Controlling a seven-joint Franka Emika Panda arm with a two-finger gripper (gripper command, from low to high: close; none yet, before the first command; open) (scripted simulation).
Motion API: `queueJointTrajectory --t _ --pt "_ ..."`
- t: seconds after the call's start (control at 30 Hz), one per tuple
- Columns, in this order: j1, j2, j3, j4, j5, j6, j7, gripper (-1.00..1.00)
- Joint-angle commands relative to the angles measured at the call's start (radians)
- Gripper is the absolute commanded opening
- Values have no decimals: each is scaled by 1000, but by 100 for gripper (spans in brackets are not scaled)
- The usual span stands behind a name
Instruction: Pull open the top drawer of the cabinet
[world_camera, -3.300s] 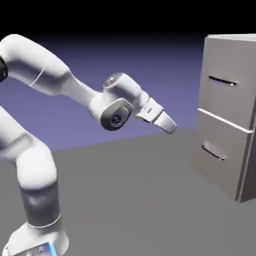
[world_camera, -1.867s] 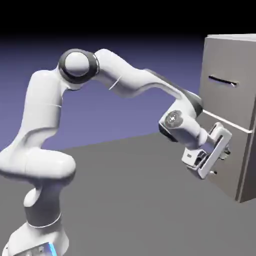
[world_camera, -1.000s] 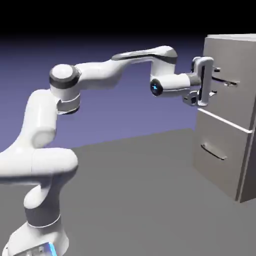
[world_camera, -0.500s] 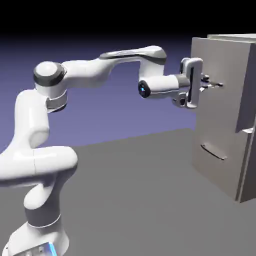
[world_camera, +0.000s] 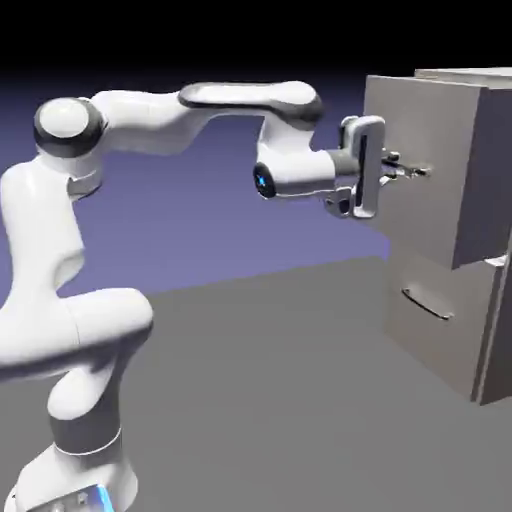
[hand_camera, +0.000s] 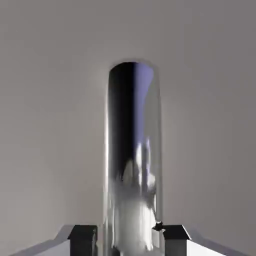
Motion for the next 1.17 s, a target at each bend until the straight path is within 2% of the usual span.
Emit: queueJointTrajectory --t 0.0,0.17,0.53,0.87,1.0,1.03,1.13 --pt "-11 27 1 0 -18 -8 43 -100" --pt "-52 163 1 -16 -111 -51 260 -100" --pt "336 242 -228 -361 -162 -58 268 -100" --pt "161 579 -176 -390 -283 -244 702 -100" --pt "277 632 -213 -509 -343 -247 747 -100" --pt "277 632 -213 -509 -343 -247 747 100" --pt "349 647 -237 -565 -376 -231 757 100"
